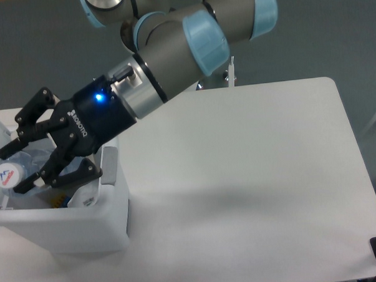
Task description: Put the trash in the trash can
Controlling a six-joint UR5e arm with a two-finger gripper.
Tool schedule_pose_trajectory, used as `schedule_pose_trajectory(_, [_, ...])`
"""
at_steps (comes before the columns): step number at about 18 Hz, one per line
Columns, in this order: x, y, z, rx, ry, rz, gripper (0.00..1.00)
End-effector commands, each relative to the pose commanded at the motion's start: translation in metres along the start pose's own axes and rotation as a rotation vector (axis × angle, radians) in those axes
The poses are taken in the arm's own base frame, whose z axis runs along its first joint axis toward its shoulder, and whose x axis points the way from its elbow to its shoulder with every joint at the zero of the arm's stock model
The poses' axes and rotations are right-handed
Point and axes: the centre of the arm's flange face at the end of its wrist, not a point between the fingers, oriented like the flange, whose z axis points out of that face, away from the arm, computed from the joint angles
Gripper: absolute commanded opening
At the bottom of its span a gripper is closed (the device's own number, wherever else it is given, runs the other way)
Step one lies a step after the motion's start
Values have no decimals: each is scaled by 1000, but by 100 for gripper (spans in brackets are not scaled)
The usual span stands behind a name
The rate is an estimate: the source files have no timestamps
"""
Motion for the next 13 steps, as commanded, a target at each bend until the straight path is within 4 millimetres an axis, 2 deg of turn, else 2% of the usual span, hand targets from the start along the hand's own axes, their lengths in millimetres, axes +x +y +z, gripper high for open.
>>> schedule_pose_trajectory(1, [0, 0, -1, 0, -1, -2, 83])
schedule_pose_trajectory(4, [9, -8, -5, -2, -8, 4, 95])
schedule_pose_trajectory(6, [7, -12, -13, -1, -24, 6, 99])
schedule_pose_trajectory(10, [-21, -9, -66, 7, -119, -37, 100])
schedule_pose_trajectory(12, [-41, 2, -108, -24, -223, -101, 100])
schedule_pose_trajectory(13, [-49, 8, -123, -45, -269, -131, 100])
